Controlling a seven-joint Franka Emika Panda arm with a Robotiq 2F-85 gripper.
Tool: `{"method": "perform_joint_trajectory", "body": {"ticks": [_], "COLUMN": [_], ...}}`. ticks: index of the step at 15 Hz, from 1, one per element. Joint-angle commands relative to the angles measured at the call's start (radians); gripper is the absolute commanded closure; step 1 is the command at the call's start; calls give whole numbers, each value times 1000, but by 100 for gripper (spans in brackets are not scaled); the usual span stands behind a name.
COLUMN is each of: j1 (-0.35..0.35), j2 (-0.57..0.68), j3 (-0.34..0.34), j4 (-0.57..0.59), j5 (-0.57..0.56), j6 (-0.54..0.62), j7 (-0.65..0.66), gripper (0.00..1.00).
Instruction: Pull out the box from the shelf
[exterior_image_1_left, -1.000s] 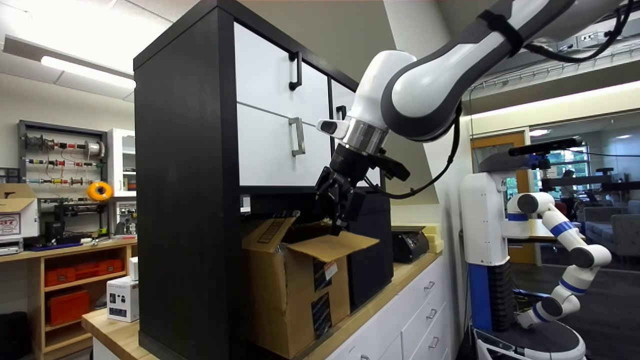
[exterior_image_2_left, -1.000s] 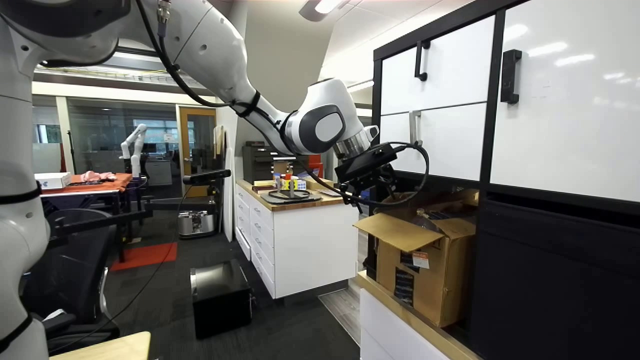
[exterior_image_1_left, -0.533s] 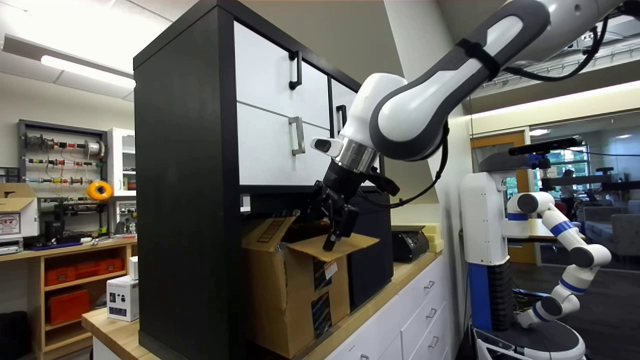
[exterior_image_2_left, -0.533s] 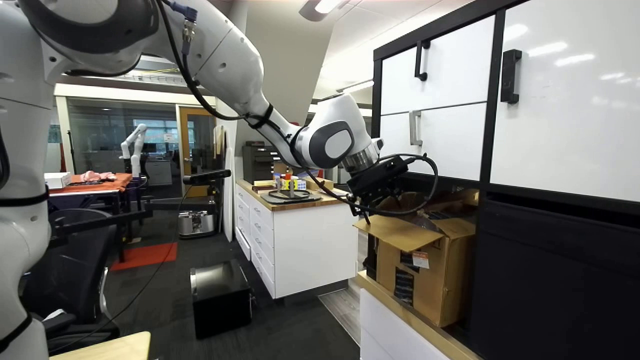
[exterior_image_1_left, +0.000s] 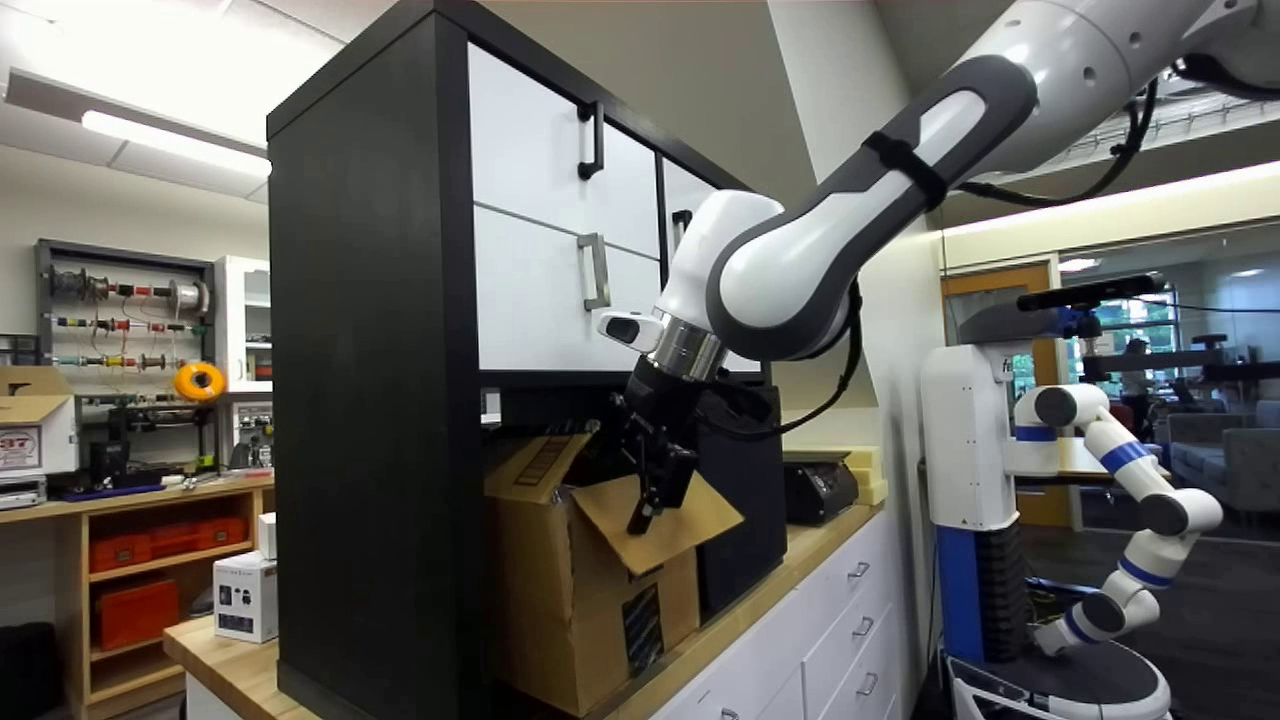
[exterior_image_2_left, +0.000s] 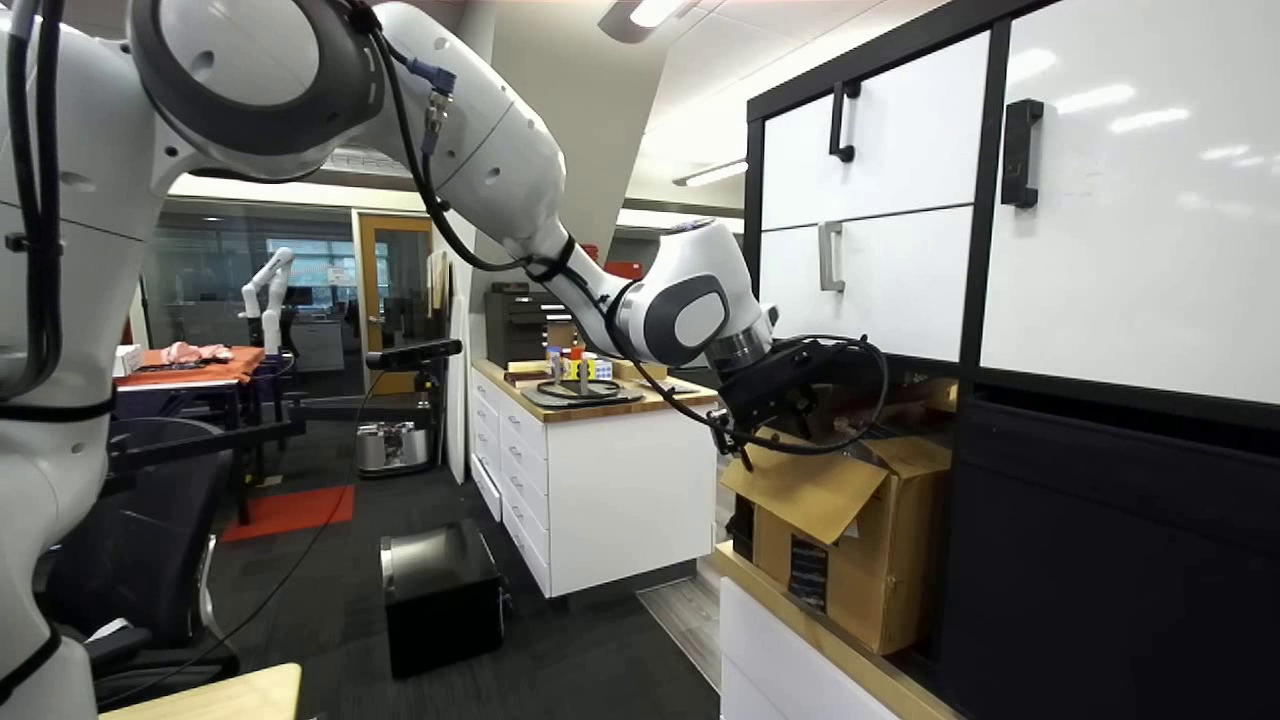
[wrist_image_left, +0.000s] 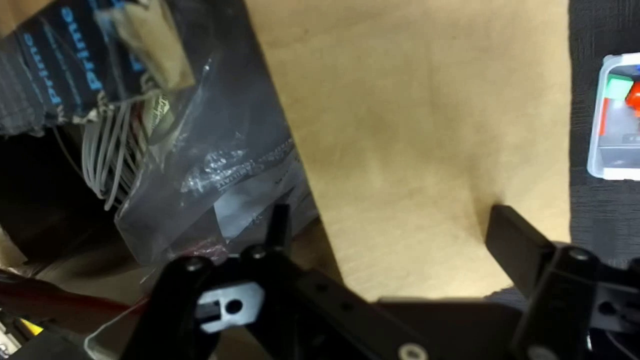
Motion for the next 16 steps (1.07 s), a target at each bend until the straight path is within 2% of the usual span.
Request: {"method": "perform_joint_trajectory", "body": {"ticks": [1, 2, 7, 13, 16], "j1": [-44, -50, -76, -97, -106], "j2": [36, 39, 41, 18, -4], "j3": [42, 47, 70, 79, 83], "j4": [37, 39, 35, 11, -19], "j5": [11, 15, 26, 52, 74], "j6": [17, 19, 23, 31, 37], "j7": [-62, -73, -115, -148, -169], "gripper": [25, 26, 61, 97, 95]}}
